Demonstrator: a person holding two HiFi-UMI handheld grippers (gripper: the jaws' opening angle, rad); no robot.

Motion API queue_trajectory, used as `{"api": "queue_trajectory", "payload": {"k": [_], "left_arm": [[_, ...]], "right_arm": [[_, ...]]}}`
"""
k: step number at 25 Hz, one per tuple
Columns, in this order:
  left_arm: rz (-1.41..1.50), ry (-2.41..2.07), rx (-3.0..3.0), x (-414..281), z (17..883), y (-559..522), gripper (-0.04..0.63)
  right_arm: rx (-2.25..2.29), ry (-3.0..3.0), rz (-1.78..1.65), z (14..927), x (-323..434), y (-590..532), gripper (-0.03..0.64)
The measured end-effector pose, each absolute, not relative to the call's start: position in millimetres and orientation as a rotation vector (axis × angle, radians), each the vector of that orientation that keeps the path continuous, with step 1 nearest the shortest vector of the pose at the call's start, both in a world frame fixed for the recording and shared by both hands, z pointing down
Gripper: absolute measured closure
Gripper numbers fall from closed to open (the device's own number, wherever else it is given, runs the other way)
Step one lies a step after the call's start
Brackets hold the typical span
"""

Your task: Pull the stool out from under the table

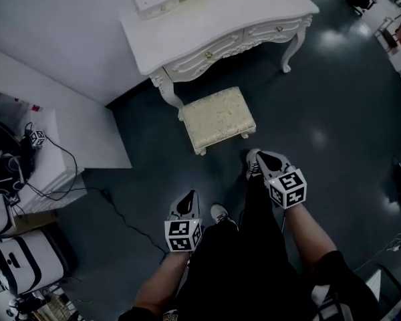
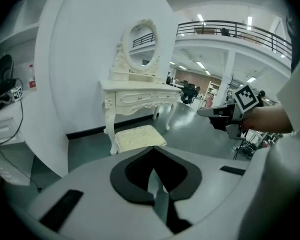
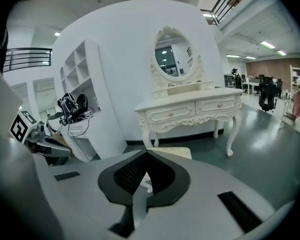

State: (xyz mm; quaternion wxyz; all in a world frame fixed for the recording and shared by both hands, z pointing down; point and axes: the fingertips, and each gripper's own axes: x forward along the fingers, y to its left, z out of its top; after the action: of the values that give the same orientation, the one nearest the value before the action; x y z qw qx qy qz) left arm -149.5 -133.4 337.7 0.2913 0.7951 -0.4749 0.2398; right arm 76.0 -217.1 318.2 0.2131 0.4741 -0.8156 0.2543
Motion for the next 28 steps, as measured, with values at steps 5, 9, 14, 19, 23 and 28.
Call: {"api": "queue_trajectory", "payload": {"k": [5, 9, 14, 19, 23, 28], "left_arm": [[0.622, -1.222, 2.159, -161, 278, -94, 0.588], [0.563, -1.225, 2.184, -155, 239, -70, 0.588], [0.511, -1.207, 2.181, -129, 216, -44, 0.588], [0.476, -1.163, 2.204, -82, 196, -23, 0.588], [0.456, -1.15, 2.243, -48, 174, -10, 0.588], [0.451, -1.17, 2.248, -20, 160, 7, 0.588]], "right_arm": [[1.288, -2.321, 0.7, 250, 40, -164, 0.589], [1.211, -2.39, 0.642, 203, 20, -130, 0.589], [1.121, -2.451, 0.593, 164, 17, -89, 0.589], [1.086, -2.501, 0.61, 138, 43, -52, 0.589], [1.068, -2.517, 0.642, 131, 69, -25, 0.589], [1.008, -2.522, 0.683, 134, 93, -4, 0.589]]}}
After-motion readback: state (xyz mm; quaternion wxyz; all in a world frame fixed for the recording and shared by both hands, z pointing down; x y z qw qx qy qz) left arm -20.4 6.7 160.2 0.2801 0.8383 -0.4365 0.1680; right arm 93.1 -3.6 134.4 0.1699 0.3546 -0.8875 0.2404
